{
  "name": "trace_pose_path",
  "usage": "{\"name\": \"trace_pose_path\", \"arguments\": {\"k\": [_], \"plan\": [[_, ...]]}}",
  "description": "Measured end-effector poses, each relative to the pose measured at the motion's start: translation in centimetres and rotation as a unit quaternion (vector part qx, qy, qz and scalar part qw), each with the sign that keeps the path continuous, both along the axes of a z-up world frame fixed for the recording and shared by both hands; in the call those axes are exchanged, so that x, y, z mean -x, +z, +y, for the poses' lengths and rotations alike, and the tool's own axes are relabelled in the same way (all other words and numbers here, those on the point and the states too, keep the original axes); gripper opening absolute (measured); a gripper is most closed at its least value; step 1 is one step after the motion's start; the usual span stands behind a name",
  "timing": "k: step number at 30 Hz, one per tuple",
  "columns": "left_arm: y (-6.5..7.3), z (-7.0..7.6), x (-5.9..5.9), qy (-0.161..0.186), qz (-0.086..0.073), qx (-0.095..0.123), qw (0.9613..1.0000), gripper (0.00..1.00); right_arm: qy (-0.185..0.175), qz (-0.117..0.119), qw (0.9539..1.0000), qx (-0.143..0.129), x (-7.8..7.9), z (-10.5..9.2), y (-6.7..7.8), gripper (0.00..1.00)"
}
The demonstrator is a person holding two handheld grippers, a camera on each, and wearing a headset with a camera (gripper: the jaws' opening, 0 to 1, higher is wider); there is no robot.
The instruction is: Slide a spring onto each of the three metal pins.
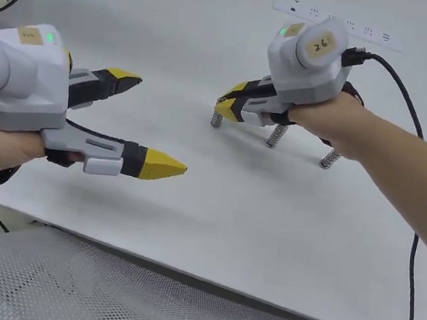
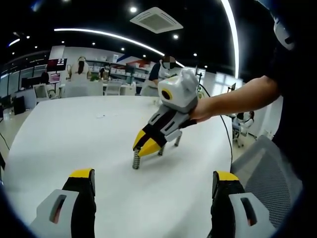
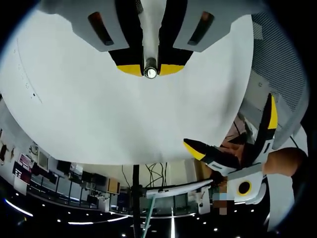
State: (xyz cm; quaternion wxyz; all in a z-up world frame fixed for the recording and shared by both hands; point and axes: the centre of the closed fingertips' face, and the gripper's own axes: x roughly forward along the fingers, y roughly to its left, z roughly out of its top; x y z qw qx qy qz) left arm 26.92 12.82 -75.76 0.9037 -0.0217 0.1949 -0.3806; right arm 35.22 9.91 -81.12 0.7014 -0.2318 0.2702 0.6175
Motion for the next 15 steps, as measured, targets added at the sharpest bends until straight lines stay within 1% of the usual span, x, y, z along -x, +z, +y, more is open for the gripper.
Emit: {"name": "trace_pose_path", "arguments": {"k": [5, 7, 10, 13, 15], "plan": [[-0.07, -0.09, 0.06, -0.001, 0.001, 0.001, 1.0, 0.96, 0.002, 0.0, 1.0, 0.005, 0.38, -0.03, -0.37, 0.08], [-0.1, -0.08, 0.06, -0.001, 0.001, 0.0, 1.0, 0.96, 0.0, 0.001, 1.0, -0.001, 0.43, 0.08, -0.24, 0.08], [-0.08, -0.09, 0.06, -0.001, 0.001, 0.0, 1.0, 0.96, 0.002, 0.001, 1.0, 0.001, 0.43, 0.09, -0.29, 0.08], [0.0, -0.12, 0.05, -0.002, 0.001, 0.001, 1.0, 0.96, 0.004, -0.002, 1.0, 0.002, 0.45, 0.14, -0.23, 0.08], [0.06, -0.17, 0.03, -0.002, 0.001, -0.001, 1.0, 0.96, 0.009, -0.01, 0.9999, 0.005, 0.31, 0.11, -0.15, 0.08]]}}
